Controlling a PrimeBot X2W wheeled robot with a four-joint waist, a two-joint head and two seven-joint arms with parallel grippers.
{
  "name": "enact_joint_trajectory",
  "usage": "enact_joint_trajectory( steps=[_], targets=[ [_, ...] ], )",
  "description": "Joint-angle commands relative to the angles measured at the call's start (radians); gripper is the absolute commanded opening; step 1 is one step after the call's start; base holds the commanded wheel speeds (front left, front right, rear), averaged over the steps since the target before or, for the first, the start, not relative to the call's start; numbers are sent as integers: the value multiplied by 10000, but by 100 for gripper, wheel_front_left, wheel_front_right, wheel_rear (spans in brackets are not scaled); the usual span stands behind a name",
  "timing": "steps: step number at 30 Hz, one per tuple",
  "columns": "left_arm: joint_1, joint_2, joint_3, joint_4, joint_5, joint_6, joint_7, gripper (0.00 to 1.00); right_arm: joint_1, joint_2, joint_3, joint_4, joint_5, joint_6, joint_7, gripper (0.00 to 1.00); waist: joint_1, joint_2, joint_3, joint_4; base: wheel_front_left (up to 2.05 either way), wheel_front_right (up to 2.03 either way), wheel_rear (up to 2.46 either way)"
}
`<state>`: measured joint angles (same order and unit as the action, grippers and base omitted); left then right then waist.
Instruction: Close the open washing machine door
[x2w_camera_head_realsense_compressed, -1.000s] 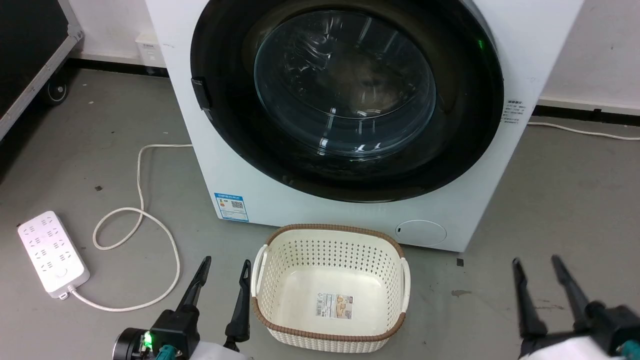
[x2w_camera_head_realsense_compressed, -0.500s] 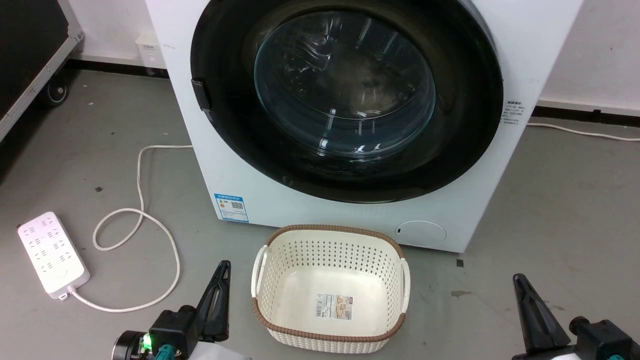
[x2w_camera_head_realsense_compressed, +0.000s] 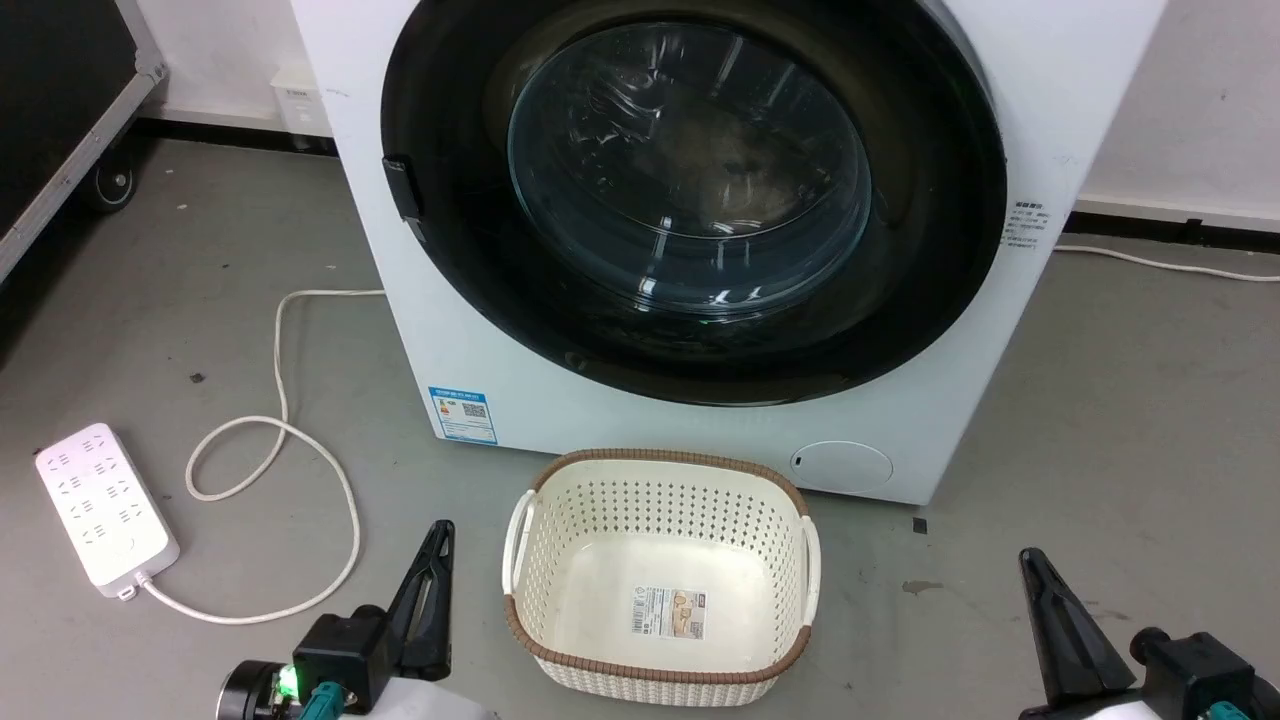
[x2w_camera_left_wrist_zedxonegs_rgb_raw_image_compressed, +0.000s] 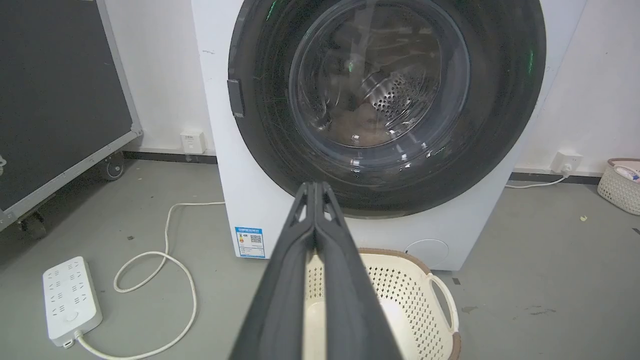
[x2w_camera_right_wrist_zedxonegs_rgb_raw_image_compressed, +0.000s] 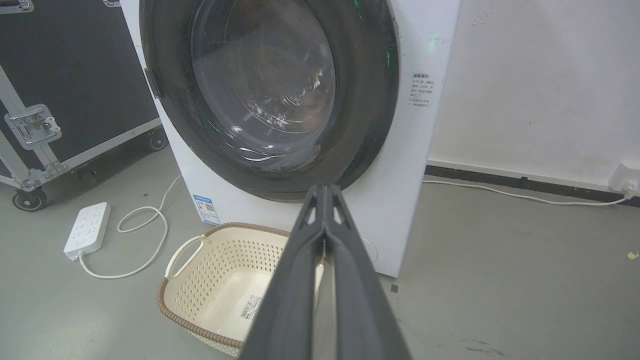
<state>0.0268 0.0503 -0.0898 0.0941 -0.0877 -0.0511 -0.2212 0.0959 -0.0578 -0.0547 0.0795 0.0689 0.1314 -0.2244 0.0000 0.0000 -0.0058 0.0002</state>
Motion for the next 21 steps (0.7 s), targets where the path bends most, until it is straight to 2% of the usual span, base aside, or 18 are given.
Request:
enact_joint_trajectory(
  steps=[1, 21],
  targets=[
    [-39, 3, 28, -50, 103, 69, 40, 0, -125, 11, 30, -87, -96, -1, 59, 0, 0, 0, 1, 0, 0, 0, 0],
    [-82, 2, 191, -218, 248, 152, 448, 0, -282, 23, 128, -220, -207, -2, 470, 0, 0, 0, 12, 0, 0, 0, 0]
  ],
)
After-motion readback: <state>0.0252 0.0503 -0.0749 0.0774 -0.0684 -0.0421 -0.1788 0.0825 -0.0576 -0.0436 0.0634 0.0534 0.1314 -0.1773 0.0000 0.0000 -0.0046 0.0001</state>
